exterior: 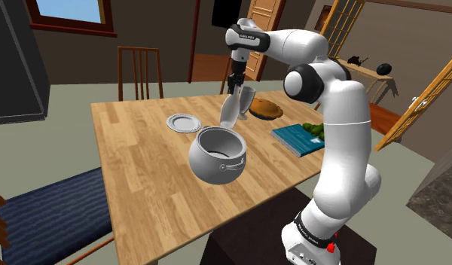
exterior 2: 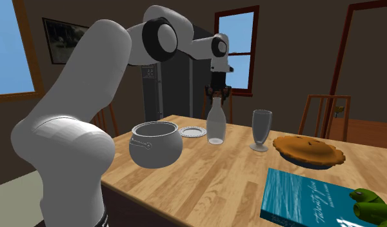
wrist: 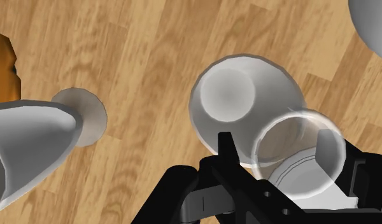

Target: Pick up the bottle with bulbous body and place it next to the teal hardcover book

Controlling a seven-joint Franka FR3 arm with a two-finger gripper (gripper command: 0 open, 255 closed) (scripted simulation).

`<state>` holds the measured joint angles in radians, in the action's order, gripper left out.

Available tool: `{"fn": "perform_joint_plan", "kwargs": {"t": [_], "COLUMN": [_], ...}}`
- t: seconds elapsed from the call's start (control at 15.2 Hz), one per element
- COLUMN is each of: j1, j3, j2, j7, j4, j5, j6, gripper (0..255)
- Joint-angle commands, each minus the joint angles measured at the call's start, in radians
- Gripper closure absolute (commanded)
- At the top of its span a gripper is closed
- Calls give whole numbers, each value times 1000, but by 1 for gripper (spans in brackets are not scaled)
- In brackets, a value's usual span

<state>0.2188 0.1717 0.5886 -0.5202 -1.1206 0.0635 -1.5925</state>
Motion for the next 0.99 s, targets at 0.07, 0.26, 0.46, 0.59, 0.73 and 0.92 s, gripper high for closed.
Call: {"fn": "perform_joint_plan", "kwargs": {"t": [0.07, 0.26, 0.46, 0.59, 0.73, 0.92], "j1": [3, 8, 14, 19, 23, 22], "j3": [0, 0, -1, -2, -2, 12], "j2": [8, 21, 41, 60, 75, -82], "j7": [1, 1, 1, 1, 1, -30], "j4": [54, 117, 191, 250, 294, 81], "j5": [1, 2, 5, 7, 9, -10], "j6": [46, 95, 149, 189, 218, 161], "gripper": [255, 255, 255, 255, 255, 255]}}
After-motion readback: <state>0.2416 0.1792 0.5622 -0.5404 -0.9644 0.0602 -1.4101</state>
